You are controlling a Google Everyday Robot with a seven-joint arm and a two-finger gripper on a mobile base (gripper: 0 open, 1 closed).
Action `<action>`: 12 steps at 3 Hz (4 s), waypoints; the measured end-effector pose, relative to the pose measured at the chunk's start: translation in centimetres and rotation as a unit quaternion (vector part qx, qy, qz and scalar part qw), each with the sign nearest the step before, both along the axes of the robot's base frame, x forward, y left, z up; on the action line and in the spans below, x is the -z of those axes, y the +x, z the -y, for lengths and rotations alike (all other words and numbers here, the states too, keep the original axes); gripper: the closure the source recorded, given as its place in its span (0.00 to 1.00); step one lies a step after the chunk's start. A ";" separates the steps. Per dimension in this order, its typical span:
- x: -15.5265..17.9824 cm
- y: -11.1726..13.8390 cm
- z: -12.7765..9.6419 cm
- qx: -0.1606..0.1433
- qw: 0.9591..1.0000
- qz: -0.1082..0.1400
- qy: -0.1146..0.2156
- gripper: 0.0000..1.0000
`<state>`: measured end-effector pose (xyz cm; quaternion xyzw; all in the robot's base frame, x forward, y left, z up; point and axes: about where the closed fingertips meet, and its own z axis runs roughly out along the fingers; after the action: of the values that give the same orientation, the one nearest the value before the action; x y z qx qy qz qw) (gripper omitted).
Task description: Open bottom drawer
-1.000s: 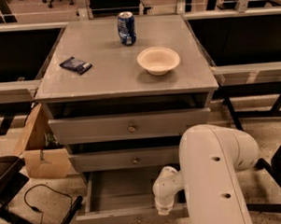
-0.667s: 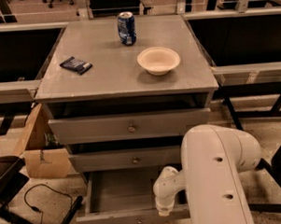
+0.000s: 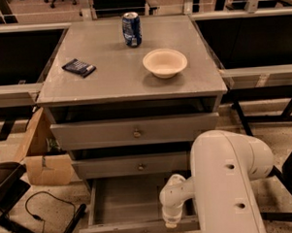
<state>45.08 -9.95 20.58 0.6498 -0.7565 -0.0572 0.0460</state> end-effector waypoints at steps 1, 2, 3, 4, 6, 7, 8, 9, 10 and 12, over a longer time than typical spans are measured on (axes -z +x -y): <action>0.0 -0.8 0.1 0.006 1.000 -0.013 -0.001 1.00; 0.0 -0.7 0.1 0.006 1.000 -0.013 -0.001 1.00; 0.0 -1.3 0.2 0.009 1.000 -0.023 -0.003 1.00; 0.2 -2.3 0.3 0.011 0.999 -0.037 -0.002 1.00; 0.3 -3.5 0.3 0.019 0.998 -0.061 -0.002 1.00; 0.3 -2.9 0.2 0.019 0.998 -0.061 -0.002 1.00; 0.3 -2.6 0.2 0.019 0.998 -0.061 -0.002 1.00; 0.3 -2.6 0.2 0.019 0.998 -0.061 -0.002 0.81; 0.3 -2.6 0.2 0.019 0.998 -0.061 -0.002 0.59; 0.3 -2.6 0.2 0.019 0.998 -0.061 -0.002 0.11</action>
Offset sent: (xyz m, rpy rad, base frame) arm -0.2135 -0.0370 0.0135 -0.0945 0.4938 -0.1670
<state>42.47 -10.15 20.31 0.6307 -0.7645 -0.0958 0.0925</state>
